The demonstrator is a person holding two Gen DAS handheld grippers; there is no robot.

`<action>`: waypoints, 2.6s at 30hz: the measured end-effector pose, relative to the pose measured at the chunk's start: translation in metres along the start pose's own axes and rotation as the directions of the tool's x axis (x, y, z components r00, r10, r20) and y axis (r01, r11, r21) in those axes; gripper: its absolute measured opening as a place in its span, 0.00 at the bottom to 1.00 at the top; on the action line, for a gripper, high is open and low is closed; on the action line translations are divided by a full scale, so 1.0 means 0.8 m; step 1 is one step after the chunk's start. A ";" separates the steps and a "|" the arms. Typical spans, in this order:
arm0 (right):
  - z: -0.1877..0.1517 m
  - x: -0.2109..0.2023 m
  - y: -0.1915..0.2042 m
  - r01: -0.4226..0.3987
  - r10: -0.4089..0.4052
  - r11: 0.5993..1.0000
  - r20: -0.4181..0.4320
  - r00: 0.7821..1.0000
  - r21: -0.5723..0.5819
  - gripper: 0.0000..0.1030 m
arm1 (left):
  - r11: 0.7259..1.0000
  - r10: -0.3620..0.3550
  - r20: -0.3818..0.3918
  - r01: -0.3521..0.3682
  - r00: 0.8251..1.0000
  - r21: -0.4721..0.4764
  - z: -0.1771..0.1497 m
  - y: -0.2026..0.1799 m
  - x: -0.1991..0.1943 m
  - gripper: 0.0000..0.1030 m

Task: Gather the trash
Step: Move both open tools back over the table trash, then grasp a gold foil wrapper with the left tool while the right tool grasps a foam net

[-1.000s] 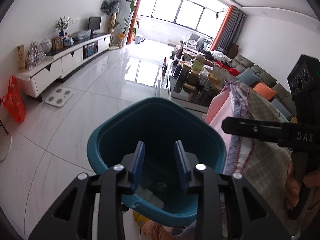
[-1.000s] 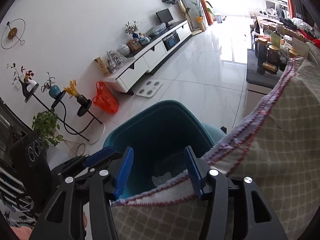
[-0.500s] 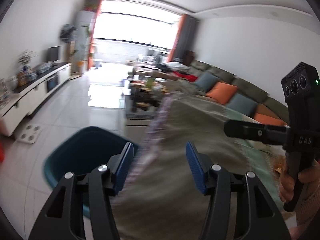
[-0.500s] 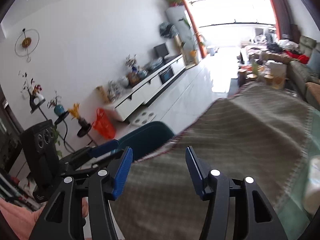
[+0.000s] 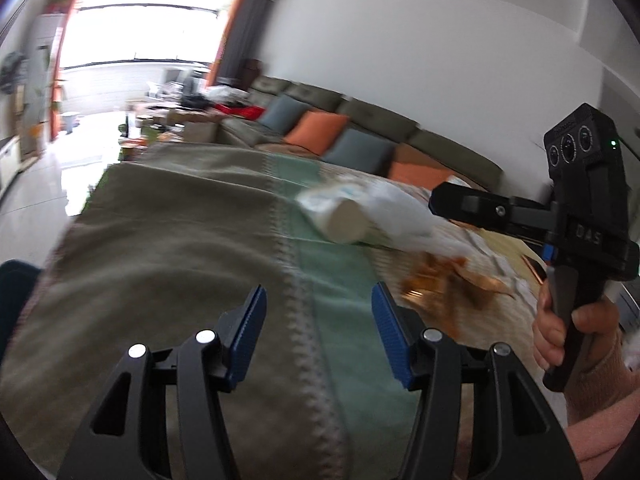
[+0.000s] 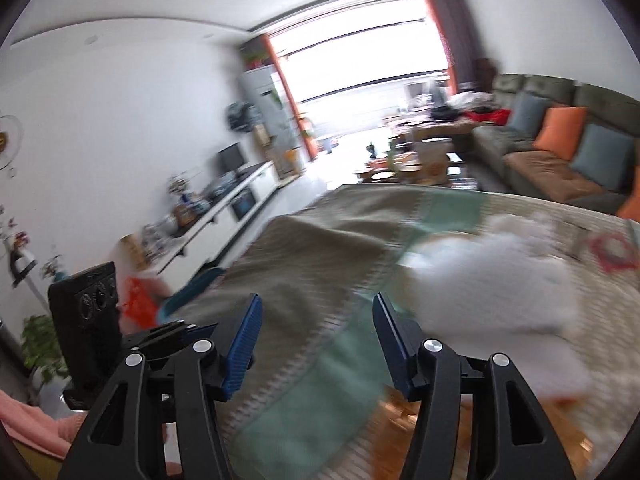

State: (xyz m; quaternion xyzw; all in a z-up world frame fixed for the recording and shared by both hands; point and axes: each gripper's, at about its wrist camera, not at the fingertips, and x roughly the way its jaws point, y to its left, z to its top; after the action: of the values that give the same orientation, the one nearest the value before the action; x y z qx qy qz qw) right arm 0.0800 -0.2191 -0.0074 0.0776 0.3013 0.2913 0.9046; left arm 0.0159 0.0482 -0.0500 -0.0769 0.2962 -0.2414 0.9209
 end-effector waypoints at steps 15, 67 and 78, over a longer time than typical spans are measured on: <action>-0.079 -0.092 -0.148 0.299 -0.298 0.918 -0.045 0.954 0.262 0.67 | 0.975 -0.222 -0.196 0.223 0.955 -0.017 -0.012 -0.070 0.101 0.54; -0.061 -0.025 -0.060 -0.135 0.149 0.972 -0.058 0.987 0.192 0.12 | 0.996 -0.033 -0.129 0.043 0.991 0.075 -0.010 -0.008 0.000 0.09; -0.045 0.070 -0.078 -0.060 0.096 0.973 -0.154 0.983 0.222 0.12 | 0.997 0.024 -0.088 -0.018 0.996 0.072 -0.007 0.005 -0.030 0.08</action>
State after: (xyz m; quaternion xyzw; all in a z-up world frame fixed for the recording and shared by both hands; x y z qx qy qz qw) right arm 0.1245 -0.2392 -0.0842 0.1631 0.4013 0.2976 0.8508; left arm -0.0028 0.0637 -0.0435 -0.0302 0.3288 -0.2453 0.9115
